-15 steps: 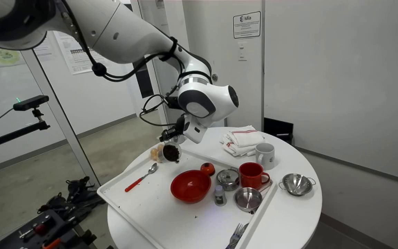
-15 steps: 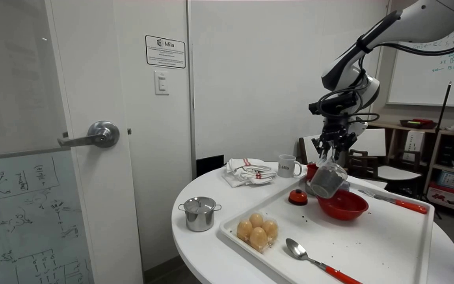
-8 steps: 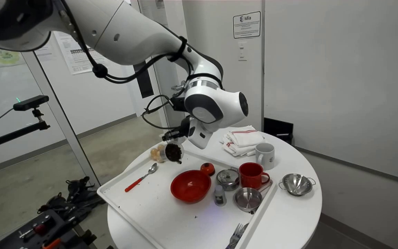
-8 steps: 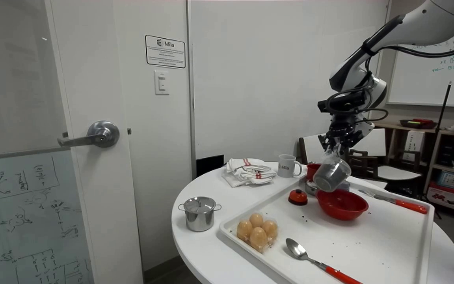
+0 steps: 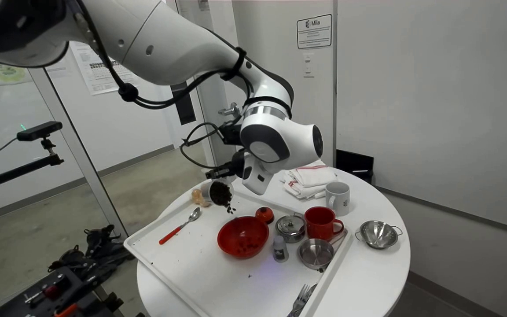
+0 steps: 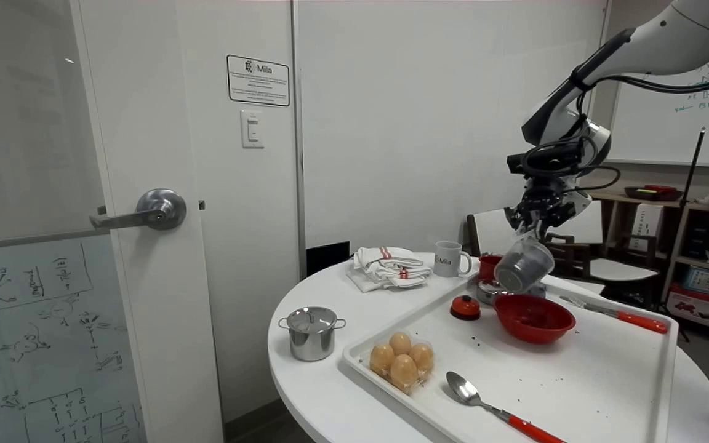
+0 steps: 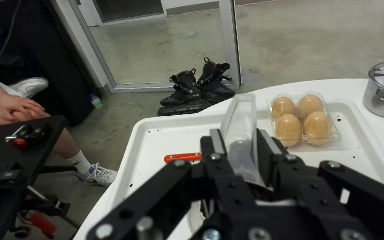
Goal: Pour some of the contents of the clear cup into the red bowl
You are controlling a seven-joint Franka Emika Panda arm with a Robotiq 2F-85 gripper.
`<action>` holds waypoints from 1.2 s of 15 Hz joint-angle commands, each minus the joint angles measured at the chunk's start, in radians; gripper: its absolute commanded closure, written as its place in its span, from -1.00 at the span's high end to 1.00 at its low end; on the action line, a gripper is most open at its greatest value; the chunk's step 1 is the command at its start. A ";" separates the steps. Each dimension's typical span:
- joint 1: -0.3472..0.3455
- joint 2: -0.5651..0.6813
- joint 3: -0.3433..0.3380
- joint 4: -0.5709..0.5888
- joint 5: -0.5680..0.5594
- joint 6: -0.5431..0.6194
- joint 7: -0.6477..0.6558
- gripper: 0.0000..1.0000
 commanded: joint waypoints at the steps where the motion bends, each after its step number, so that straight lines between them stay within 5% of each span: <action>1: 0.002 0.010 -0.014 0.015 0.028 -0.052 -0.035 -0.80; 18: 0.004 0.015 -0.022 0.020 0.029 -0.108 -0.093 -0.80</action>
